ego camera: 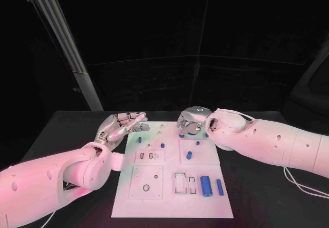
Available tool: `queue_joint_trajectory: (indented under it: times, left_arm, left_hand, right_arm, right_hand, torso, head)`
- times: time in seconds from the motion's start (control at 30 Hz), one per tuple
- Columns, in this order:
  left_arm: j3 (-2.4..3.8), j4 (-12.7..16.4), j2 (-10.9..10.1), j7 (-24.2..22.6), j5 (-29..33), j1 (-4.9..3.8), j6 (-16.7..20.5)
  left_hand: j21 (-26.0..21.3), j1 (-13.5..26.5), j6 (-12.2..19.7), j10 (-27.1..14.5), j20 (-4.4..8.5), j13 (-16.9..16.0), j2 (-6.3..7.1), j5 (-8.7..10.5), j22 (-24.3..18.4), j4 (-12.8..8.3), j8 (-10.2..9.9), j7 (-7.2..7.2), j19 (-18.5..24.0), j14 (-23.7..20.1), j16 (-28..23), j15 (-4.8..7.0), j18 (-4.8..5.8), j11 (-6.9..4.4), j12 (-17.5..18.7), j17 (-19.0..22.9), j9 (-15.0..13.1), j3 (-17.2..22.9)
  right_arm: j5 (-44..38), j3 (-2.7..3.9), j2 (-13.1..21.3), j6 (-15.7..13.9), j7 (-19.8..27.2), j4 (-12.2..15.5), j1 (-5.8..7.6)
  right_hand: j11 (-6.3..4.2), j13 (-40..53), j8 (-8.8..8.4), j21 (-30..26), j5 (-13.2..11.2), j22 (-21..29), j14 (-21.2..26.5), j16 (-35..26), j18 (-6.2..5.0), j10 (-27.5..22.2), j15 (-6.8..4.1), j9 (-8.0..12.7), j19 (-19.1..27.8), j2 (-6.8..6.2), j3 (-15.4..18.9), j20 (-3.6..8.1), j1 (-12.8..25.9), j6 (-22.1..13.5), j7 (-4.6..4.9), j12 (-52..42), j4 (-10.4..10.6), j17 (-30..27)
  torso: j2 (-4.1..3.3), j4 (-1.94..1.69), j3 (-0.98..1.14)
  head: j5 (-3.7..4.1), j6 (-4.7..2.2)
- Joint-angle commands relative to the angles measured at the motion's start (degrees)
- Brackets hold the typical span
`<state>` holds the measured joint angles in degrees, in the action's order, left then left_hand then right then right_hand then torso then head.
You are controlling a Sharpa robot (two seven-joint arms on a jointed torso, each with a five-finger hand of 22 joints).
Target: Assemble the parts on the task board
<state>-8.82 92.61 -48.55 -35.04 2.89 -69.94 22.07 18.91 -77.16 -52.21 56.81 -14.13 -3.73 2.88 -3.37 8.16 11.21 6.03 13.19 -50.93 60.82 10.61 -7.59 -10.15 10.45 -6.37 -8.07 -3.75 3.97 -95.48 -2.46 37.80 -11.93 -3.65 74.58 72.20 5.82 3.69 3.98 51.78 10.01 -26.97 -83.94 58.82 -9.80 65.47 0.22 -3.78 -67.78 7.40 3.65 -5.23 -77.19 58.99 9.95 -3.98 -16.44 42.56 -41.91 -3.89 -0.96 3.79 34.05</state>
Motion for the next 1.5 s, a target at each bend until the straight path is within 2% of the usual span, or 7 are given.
queue_joint_trajectory:
  times: [0.03,0.3,0.67,1.07,1.2,1.37,1.5]
  left_arm:
    - [0.07,-0.04,-0.02,-0.05,-0.22,-0.14,-1.36]
    - [0.07,-0.35,-0.10,0.08,-0.22,-0.19,-1.47]
    - [0.07,-0.71,0.03,0.24,-0.22,-0.21,-1.67]
    - [0.07,-0.79,-0.06,0.56,-0.21,-0.32,-1.75]
    - [0.07,-0.84,-0.08,0.59,-0.21,-0.34,-1.74]
    - [0.07,-0.90,-0.13,0.63,-0.21,-0.35,-1.79]
    - [0.07,-0.92,-0.21,0.65,-0.21,-0.36,-1.81]
  left_hand:
    - [0.22,0.49,0.28,-0.14,0.14,0.08,-0.09,0.25,-0.08,-0.06,-0.38,0.47,-0.36,-0.31,-0.38,-0.27,-0.29,0.18,0.29,-0.06,0.06,-0.35]
    - [0.21,0.50,0.33,-0.20,0.12,0.08,-0.09,0.25,-0.09,-0.09,-0.43,0.50,-0.36,-0.32,-0.44,-0.29,-0.28,0.20,0.35,-0.07,0.06,-0.39]
    - [0.19,0.46,0.43,-0.35,0.10,0.09,-0.10,0.24,-0.13,-0.18,-0.55,0.55,-0.38,-0.32,-0.54,-0.32,-0.28,0.26,0.49,-0.10,0.06,-0.44]
    - [0.16,0.42,0.57,-0.56,0.08,0.10,-0.27,0.24,-0.18,-0.26,-0.70,0.64,-0.40,-0.31,-0.66,-0.36,-0.28,0.33,0.66,-0.14,0.06,-0.46]
    - [0.14,0.41,0.61,-0.62,0.07,0.10,-0.35,0.24,-0.20,-0.28,-0.74,0.66,-0.40,-0.32,-0.71,-0.37,-0.27,0.35,0.71,-0.14,0.06,-0.45]
    - [0.12,0.35,0.64,-0.67,0.05,0.10,-0.45,0.23,-0.22,-0.33,-0.79,0.67,-0.39,-0.33,-0.77,-0.39,-0.27,0.37,0.77,-0.16,0.05,-0.42]
    - [0.12,0.35,0.64,-0.67,0.05,0.10,-0.45,0.23,-0.22,-0.33,-0.79,0.67,-0.39,-0.33,-0.77,-0.39,-0.27,0.37,0.77,-0.16,0.05,-0.42]
  right_arm:
    - [-2.16,0.06,-0.09,3.02,-0.96,0.08,0.16]
    - [-2.58,0.06,-0.23,5.78,-1.41,-0.02,0.16]
    - [-3.40,0.05,-0.76,7.11,-1.37,-0.55,0.16]
    - [-2.29,0.05,-0.99,8.67,-0.86,-0.89,0.16]
    - [-2.22,0.05,-0.97,6.68,-0.84,-0.93,0.15]
    - [-0.15,0.08,-0.49,-0.38,0.00,-0.16,0.14]
    - [1.42,1.11,-0.34,-4.30,0.81,0.39,0.14]
  right_hand:
    - [-0.01,-0.08,-0.28,2.50,-0.23,-2.93,-1.70,2.32,-0.07,-0.48,0.51,0.00,-0.59,-0.18,-0.44,-0.32,0.31,-0.25,-0.12,0.27,-0.06,2.46]
    - [-0.04,-0.10,-0.25,8.31,-0.32,-10.06,-1.85,7.72,0.81,-0.34,0.51,-0.03,-2.08,-0.16,-1.19,-0.47,0.71,0.21,-0.31,0.23,-0.02,8.30]
    - [-0.18,-0.12,-0.23,10.70,-0.57,-12.83,-1.72,9.80,1.12,0.08,0.41,-0.04,-2.41,0.67,-2.57,-0.47,0.30,0.82,-0.45,0.23,-0.14,10.35]
    - [-0.46,-0.11,-0.25,13.99,-3.71,-16.75,-1.48,12.13,1.60,1.03,0.13,-0.04,-3.00,2.30,-6.36,-0.52,0.02,1.63,-0.63,0.21,-0.14,12.42]
    - [-0.78,-0.01,-0.02,15.44,-5.15,-18.65,-1.44,13.01,1.85,2.31,-0.33,-0.16,-3.50,3.00,-9.00,-0.48,-1.00,2.67,-0.96,-0.02,-0.24,13.26]
    - [-1.12,0.05,-0.11,16.91,-6.90,-20.40,-1.32,13.95,2.08,3.59,-0.51,-0.20,-3.80,2.62,-12.43,-0.35,-0.52,3.60,-1.09,0.03,-0.05,14.02]
    - [-1.07,0.03,-0.26,17.52,-6.75,-21.06,-1.26,14.37,2.17,3.62,-0.44,-0.15,-3.79,1.63,-14.53,-0.37,-0.36,3.61,-0.98,0.22,-0.11,14.26]
  torso:
    - [-0.18,-0.08,-0.09]
    - [-0.35,-0.21,-0.04]
    - [-0.52,-0.21,0.06]
    - [-0.86,-0.20,0.03]
    - [-0.89,-0.23,0.03]
    - [-0.90,-0.29,0.09]
    - [-0.91,-0.29,-0.03]
  head:
    - [-0.04,0.18]
    - [-0.21,0.27]
    - [-0.50,0.21]
    - [-0.75,0.29]
    - [-0.82,0.47]
    - [-1.02,0.52]
    - [-1.04,0.43]
